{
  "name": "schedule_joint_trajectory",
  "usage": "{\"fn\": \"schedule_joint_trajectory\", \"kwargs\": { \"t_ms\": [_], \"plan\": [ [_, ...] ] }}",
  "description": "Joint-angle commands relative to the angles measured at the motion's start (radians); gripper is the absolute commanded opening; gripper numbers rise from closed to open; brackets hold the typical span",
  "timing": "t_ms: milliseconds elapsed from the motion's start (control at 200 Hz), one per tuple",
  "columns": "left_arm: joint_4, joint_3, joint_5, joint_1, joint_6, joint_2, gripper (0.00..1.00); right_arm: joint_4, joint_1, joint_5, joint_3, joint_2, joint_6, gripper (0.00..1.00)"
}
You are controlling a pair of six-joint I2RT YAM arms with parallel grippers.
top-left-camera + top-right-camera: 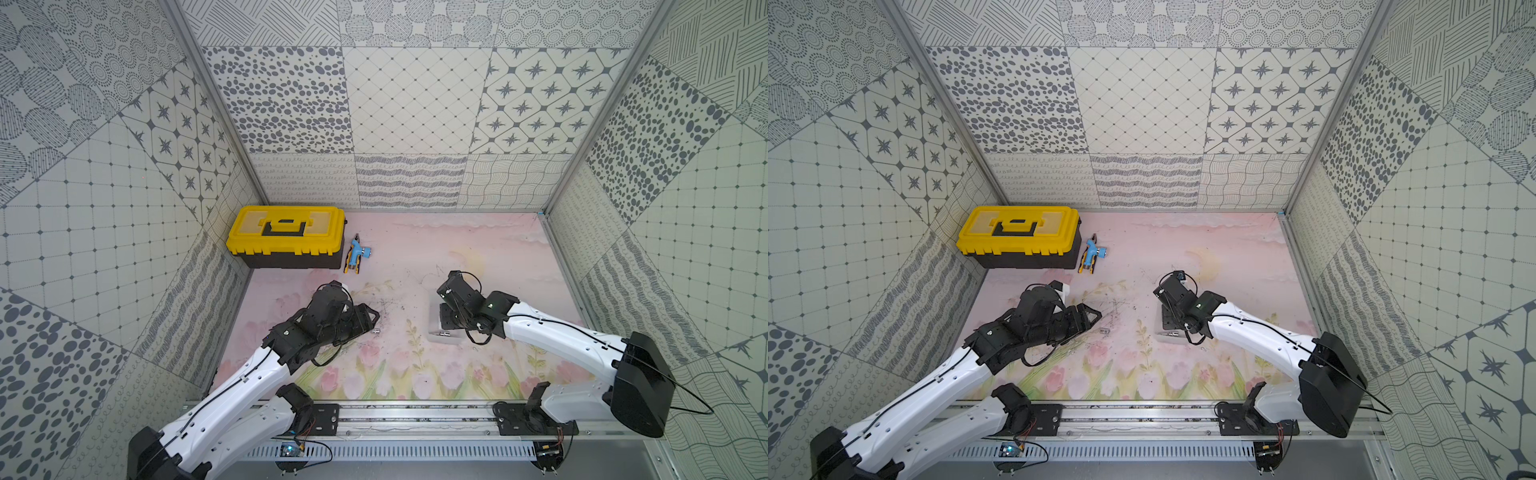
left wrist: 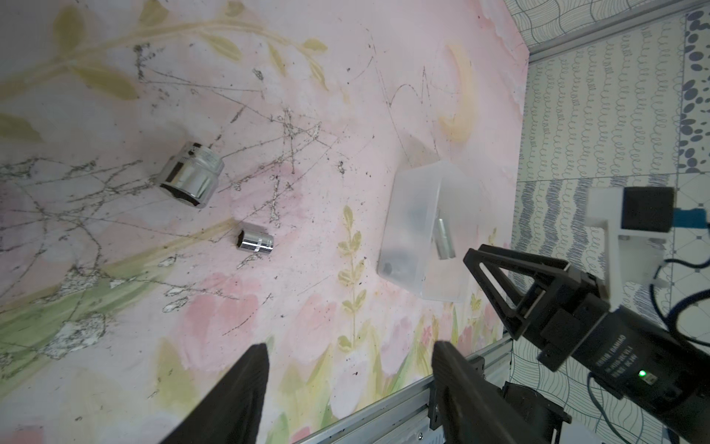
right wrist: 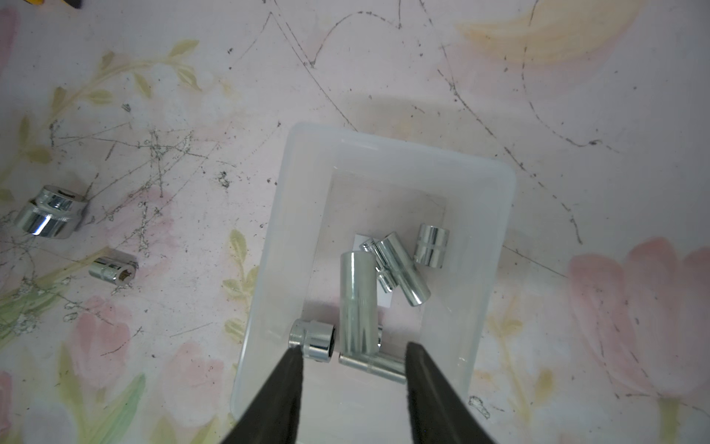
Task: Put the socket on the desktop into the storage box
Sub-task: Place the socket head in the storage box.
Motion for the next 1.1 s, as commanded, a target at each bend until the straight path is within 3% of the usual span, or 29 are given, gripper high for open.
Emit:
{"fn": "schedule_joint_trajectory", "kwargs": {
  "t_ms": [0, 175, 370, 740, 1090],
  "plan": [
    [-0.054, -0.005, -0.035, 0.021, 0.030, 0.000, 0.72, 0.002, 0.040, 0.053, 0.066, -0.001, -0.026, 0.58],
    [-0.077, -0.009, -0.066, 0.032, 0.011, -0.011, 0.71, 0.047, 0.186, 0.054, 0.136, 0.065, -0.093, 0.54],
    [-0.162, -0.024, -0.136, 0.062, -0.054, -0.044, 0.71, 0.179, 0.260, -0.141, 0.216, 0.267, -0.201, 0.53],
    [-0.201, -0.083, -0.136, 0.104, -0.097, -0.127, 0.71, 0.197, 0.263, -0.177, 0.400, 0.571, -0.300, 0.49],
    [-0.195, -0.097, -0.102, 0.130, -0.087, -0.139, 0.71, 0.195, 0.257, -0.141, 0.480, 0.691, -0.339, 0.49]
  ]
}}
